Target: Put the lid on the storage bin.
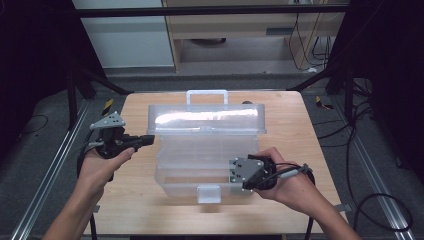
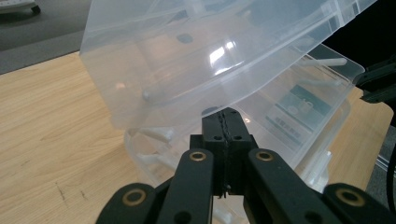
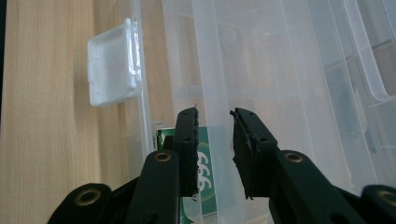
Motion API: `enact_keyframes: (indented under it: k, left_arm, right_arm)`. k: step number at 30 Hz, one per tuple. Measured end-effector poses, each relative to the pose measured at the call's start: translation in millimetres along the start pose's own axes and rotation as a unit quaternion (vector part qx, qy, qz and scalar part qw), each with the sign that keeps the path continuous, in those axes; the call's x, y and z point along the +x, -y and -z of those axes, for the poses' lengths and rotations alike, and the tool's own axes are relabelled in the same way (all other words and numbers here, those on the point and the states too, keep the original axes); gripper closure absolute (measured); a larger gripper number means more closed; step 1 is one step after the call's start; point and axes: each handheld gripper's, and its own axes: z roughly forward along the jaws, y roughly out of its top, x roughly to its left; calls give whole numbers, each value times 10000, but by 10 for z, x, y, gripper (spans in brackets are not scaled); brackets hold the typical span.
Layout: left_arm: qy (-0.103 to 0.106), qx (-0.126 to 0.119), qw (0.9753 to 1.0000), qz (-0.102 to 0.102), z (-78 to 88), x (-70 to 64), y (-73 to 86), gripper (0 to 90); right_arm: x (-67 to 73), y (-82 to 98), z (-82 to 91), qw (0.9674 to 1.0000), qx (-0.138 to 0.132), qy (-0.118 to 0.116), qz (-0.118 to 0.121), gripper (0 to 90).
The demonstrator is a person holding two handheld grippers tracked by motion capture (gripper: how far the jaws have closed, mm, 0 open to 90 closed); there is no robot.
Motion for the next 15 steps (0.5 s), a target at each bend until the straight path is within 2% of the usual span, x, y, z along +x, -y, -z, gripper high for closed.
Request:
enact_keyframes:
  k: [8, 15]
  left_arm:
    - [43, -12, 10000, 24, -4, -21, 64, 899]
    - [56, -15, 10000, 26, -10, -32, 99, 900]
  right_arm:
    - [39, 14, 156, 9995, -235, -39, -209, 775]
    - [49, 46, 218, 9996, -208, 13, -185, 800]
